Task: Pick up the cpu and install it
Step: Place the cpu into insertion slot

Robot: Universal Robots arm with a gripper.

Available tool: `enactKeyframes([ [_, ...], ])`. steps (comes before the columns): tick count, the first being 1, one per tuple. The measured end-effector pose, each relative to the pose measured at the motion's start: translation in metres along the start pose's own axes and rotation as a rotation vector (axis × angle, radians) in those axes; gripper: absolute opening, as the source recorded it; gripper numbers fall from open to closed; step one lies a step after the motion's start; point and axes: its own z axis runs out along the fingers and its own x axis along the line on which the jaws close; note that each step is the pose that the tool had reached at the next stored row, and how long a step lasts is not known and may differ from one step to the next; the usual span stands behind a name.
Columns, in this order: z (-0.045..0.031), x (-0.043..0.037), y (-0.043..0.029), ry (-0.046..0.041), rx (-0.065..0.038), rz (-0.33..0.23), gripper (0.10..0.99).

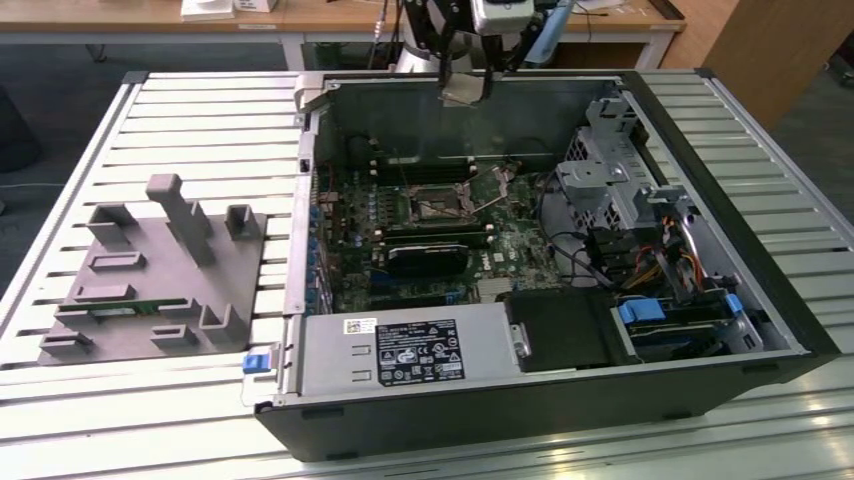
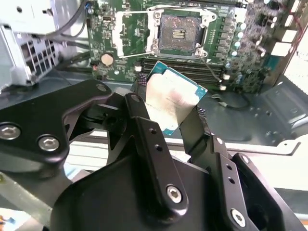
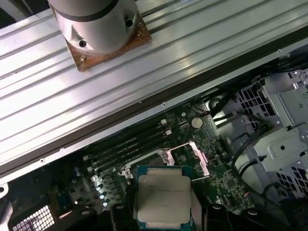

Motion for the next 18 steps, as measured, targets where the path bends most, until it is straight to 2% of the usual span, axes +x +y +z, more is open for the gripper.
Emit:
enactKeyframes([
  [18, 0.0031, 0.0000, -0.0003, -0.0369, -0.001, 0.325, 0.529],
])
